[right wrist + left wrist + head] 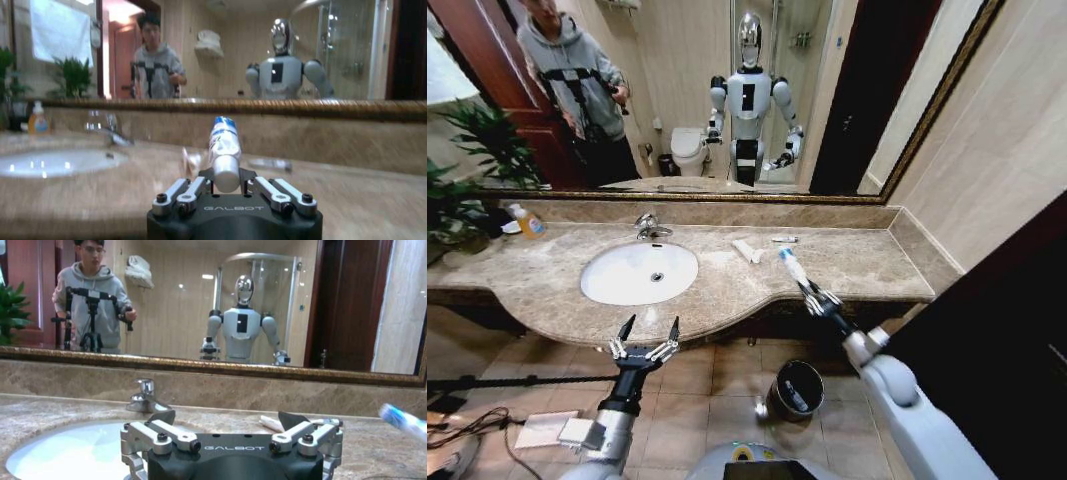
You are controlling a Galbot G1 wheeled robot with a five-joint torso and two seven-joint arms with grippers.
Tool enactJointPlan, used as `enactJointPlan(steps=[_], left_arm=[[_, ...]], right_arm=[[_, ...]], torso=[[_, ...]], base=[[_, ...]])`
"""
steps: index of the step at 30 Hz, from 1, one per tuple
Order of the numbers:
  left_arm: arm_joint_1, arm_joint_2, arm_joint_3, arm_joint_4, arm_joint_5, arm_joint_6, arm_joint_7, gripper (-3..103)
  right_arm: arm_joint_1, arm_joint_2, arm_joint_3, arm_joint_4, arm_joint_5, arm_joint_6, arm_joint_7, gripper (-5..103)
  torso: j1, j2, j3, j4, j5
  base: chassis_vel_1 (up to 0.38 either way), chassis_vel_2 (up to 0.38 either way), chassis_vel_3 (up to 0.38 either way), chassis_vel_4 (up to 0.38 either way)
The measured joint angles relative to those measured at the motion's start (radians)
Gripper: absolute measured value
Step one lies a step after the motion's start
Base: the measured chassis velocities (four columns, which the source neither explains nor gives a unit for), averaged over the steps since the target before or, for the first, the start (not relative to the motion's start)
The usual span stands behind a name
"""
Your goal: Pick up the trash from the sink and place it in the trash bin.
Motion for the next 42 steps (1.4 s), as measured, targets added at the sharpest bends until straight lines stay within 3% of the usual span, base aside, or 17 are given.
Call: enactJointPlan(steps=[5, 10, 14, 22, 25, 31, 36, 42], left_arm=[[0.0, 0.0, 0.0, 0.0, 0.0, 0.0, 0.0, 100], [0.0, 0.0, 0.0, 0.0, 0.0, 0.0, 0.0, 100], [0.0, 0.0, 0.0, 0.0, 0.0, 0.0, 0.0, 100], [0.0, 0.0, 0.0, 0.0, 0.0, 0.0, 0.0, 100], [0.0, 0.0, 0.0, 0.0, 0.0, 0.0, 0.0, 100], [0.0, 0.0, 0.0, 0.0, 0.0, 0.0, 0.0, 100], [0.0, 0.0, 0.0, 0.0, 0.0, 0.0, 0.0, 100], [0.0, 0.0, 0.0, 0.0, 0.0, 0.0, 0.0, 100]], right_arm=[[-0.081, 0.02, 0.043, -0.099, -0.079, 0.126, -0.058, 23], [-0.153, 0.03, 0.039, -0.131, -0.091, 0.146, -0.055, 23], [-0.173, 0.047, 0.007, -0.223, -0.155, 0.162, -0.055, 23], [-0.009, 0.09, -0.064, -0.547, -0.338, 0.032, -0.041, 23], [0.122, 0.124, -0.078, -0.757, -0.472, -0.016, -0.05, 23], [0.268, 0.169, -0.102, -0.941, -0.587, -0.105, -0.026, 23], [0.346, 0.2, -0.109, -1.028, -0.643, -0.122, -0.015, 23], [0.46, 0.257, -0.079, -1.207, -0.85, -0.068, 0.02, 23]], torso=[[0.0, 0.0, 0.0, 0.0, 0.0004], [0.0, 0.0, 0.0, 0.0, -0.0003], [0.0, 0.0, 0.0, -0.0001, 0.0], [0.0, 0.0, 0.0, 0.0001, 0.0], [0.0, 0.0, 0.0, 0.0001, 0.0003], [0.0, 0.0, 0.0, 0.0001, 0.0001], [0.0, 0.0, 0.0, 0.0002, 0.0001], [0.0, 0.0, 0.0, 0.0002, 0.0]], base=[[0.0, 0.0, 0.0, 0.0], [0.0, 0.0, 0.0, 0.0], [0.0, 0.0, 0.0, 0.0], [0.0, 0.0, 0.0, 0.0], [0.0, 0.0, 0.0, 0.0], [0.0, 0.0, 0.0, 0.0], [0.0, 0.0, 0.0, 0.0], [0.0, 0.0, 0.0, 0.0]])
